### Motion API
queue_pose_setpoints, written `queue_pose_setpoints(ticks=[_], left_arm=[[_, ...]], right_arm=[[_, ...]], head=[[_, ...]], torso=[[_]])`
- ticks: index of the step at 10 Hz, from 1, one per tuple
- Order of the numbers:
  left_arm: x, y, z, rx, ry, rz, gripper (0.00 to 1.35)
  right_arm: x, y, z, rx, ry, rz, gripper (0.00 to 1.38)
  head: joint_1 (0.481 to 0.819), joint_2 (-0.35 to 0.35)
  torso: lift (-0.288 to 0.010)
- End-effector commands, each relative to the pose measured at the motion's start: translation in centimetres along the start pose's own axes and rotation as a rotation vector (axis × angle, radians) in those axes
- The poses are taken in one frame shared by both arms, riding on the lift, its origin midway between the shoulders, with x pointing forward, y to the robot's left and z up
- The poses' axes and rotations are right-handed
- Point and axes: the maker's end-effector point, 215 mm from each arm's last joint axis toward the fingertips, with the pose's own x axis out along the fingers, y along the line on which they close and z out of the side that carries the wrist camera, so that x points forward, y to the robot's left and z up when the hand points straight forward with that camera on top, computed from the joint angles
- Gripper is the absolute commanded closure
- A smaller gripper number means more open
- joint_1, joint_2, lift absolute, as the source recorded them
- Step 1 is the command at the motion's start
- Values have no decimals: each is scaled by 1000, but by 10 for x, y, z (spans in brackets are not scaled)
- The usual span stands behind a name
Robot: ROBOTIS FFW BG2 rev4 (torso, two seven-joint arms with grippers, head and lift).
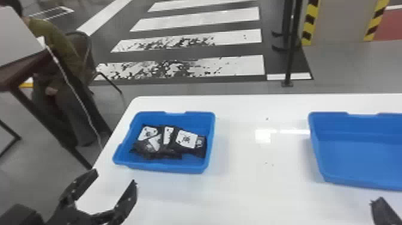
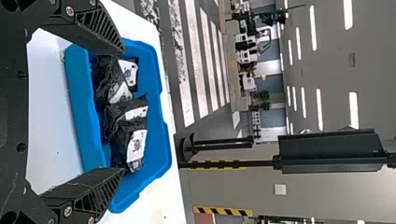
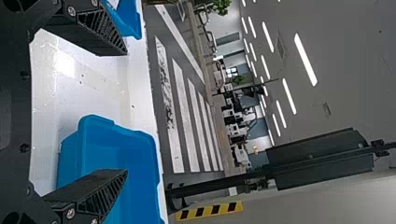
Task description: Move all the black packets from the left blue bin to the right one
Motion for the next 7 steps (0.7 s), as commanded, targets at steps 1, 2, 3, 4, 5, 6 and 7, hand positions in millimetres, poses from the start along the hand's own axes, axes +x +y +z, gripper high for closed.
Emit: queue_pose_setpoints(ticks=[1,2,3,4,5,6,7], left_arm=[[0,1,1,-2,-3,3,140],[0,1,1,-4,-4,3,140],[-1,0,0,-4,-1,3,140],[0,0,1,-4,-4,2,140],[-1,0,-1,-7,0,3,140],[-1,0,-1,-7,0,3,140],[0,0,-1,-7,3,3,140]], right_arm=[[0,0,0,-1,0,0,125],[0,0,0,-1,0,0,125],[0,0,0,-1,0,0,125],[0,0,0,-1,0,0,125],[0,0,0,1,-1,2,125],[0,0,0,1,-1,0,125],[0,0,-1,4,2,0,125]], head=[[695,242],[695,243],[695,243],[695,244],[695,244],[695,243],[695,243]], torso=[[-140],[-140],[-140],[-140],[-140],[-140],[-140]])
